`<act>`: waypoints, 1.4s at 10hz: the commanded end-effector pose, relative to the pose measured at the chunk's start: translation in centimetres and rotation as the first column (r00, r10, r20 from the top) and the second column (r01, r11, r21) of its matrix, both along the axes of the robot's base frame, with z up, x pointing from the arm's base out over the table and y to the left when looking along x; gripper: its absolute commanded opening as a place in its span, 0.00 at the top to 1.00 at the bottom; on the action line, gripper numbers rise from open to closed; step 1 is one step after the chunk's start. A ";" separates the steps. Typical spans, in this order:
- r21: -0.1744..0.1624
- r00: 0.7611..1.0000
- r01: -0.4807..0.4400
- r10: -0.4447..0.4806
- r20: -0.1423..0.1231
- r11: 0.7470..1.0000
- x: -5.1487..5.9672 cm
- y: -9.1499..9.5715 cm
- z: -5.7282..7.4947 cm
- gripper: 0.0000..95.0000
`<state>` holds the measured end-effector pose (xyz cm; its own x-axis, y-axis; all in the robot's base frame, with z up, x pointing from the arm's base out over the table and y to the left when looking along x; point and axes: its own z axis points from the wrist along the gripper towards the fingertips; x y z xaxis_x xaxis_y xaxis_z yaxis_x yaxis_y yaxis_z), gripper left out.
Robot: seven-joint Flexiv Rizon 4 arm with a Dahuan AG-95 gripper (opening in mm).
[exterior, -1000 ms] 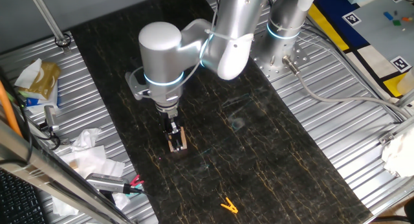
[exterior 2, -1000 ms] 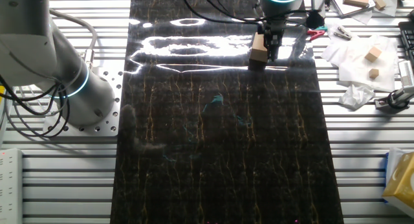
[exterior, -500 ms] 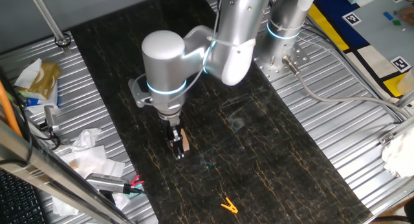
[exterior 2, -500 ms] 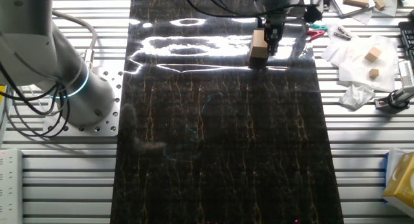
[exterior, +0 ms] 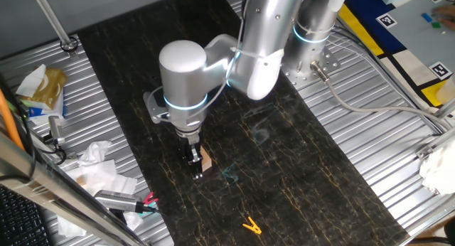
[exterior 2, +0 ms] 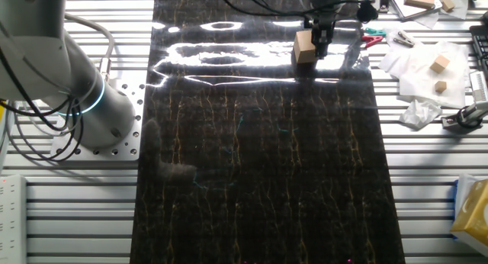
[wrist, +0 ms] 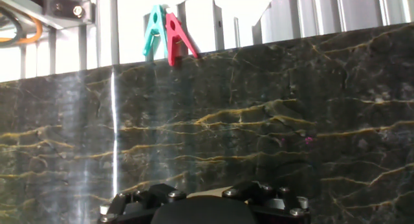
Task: Hold a small block with the gripper and sweep it from left to right on the table
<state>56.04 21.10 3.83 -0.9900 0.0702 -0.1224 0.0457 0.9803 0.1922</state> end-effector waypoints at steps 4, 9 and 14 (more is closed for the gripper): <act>0.006 1.000 -0.001 0.001 0.003 1.000 -1.1 -0.8 0.1 0.20; 0.088 0.997 0.081 -0.080 -0.012 0.993 -1.7 0.7 0.2 0.00; 0.069 0.995 0.100 -0.100 -0.006 0.993 -1.4 3.4 0.1 0.00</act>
